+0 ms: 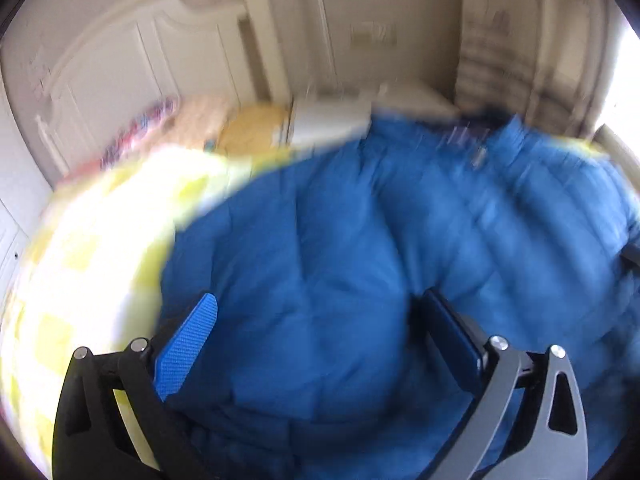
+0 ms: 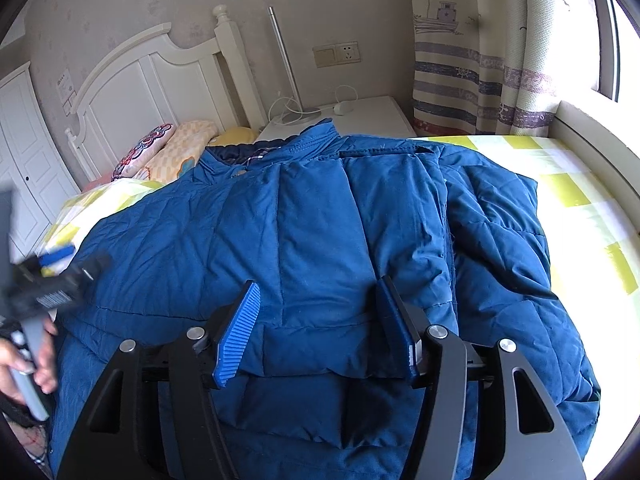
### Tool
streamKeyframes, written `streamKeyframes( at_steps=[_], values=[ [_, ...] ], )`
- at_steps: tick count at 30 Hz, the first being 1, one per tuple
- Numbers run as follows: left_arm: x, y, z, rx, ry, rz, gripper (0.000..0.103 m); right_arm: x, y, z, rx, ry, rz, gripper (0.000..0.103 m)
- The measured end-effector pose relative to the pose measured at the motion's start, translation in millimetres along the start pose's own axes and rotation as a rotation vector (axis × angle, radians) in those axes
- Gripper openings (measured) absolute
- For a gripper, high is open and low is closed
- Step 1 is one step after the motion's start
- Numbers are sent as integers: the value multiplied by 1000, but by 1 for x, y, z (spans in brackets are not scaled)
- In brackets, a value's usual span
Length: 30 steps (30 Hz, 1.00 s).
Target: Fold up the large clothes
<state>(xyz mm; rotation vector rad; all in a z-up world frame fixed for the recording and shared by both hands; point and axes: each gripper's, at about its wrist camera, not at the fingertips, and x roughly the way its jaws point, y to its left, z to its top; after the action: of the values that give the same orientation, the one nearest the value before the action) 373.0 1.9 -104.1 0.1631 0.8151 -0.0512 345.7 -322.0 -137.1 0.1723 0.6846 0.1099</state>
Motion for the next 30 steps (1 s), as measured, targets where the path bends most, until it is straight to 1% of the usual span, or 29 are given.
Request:
streamKeyframes(
  at_steps=[1,2,6,9,11,13,17,18,20,21,22,23,24,27,30],
  values=[
    [3,7,-2,-30,-1,-44,101,0,0,0,-4,-1,-4,55],
    [1,11,-1,-45,-4,-58,101,0,1,0,-5,0,-7,55],
    [-1,7,3,-24,-6,-30,101,-2,6,-1,-34,-16,-47,55],
    [-1,13,2,-38,-6,-47,101,-15,13,-4,-60,-77,-97,55],
    [0,12,1,-38,-7,-46,101,-25,18,-1,-55,-125,-98,55],
    [0,11,-3,-38,-6,-44,101,-31,26,9,-69,-144,-91,55],
    [-1,10,-4,-39,-8,-45,101,-16,45,47,-150,-120,-128,55],
    [-1,10,-3,-40,-8,-46,101,-10,47,54,-152,-113,-135,54],
    [0,9,-3,-40,-8,-46,101,17,42,72,-128,-69,-174,54],
    [0,10,-3,-40,-8,-46,101,30,37,75,-111,-41,-186,54],
    [0,10,-3,-40,-8,-47,101,51,30,76,-99,5,-216,56],
    [0,10,-3,-42,-10,-51,101,69,25,72,-112,37,-220,56],
    [0,10,-3,-44,-10,-54,101,79,22,68,-129,36,-210,56],
    [0,10,-4,-45,-9,-54,101,80,24,68,-136,50,-229,57],
    [0,10,-4,-45,-8,-54,101,63,24,66,-104,35,-223,57]
  ],
)
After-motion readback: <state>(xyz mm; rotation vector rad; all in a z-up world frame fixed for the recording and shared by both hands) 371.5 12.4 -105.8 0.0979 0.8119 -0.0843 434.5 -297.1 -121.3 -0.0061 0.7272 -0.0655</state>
